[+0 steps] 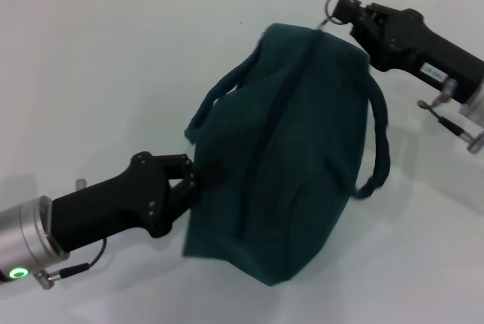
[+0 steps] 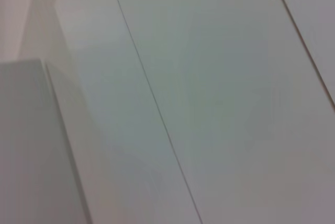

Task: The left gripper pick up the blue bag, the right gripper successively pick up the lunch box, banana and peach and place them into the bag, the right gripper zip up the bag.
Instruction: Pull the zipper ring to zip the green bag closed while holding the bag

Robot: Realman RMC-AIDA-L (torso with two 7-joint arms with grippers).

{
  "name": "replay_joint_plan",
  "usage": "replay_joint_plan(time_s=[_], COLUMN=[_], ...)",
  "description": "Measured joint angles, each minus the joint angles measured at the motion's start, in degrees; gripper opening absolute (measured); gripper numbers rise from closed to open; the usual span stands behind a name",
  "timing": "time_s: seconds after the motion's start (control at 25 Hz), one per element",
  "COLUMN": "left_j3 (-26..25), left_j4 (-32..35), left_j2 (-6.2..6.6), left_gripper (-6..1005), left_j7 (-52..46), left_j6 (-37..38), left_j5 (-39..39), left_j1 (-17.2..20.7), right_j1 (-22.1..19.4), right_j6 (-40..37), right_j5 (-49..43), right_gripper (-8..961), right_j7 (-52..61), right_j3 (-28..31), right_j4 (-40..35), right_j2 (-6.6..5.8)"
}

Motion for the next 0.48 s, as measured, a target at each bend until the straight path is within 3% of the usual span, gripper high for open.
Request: replay_joint_plan(time_s=[0.36, 0.48], left_j3=[-2.7, -5.7], left_j4=[0.0, 0.0], left_j2=[0.07, 0.03], left_gripper=[182, 294], left_j7=[-0.4, -0.5], left_j6=[-3.6, -3.2], left_j5=[-0.3, -0.4], left_j1=[1.1, 1.9], right_j1=[-2.5, -2.4], right_j6=[-7.6, -7.4], right_j5=[0.7, 0.7], right_gripper=[29, 30], right_j7=[1.6, 1.6], right_j3=[-0.9, -1.0], right_j4=[0.0, 0.1], right_j2=[0.01, 0.00])
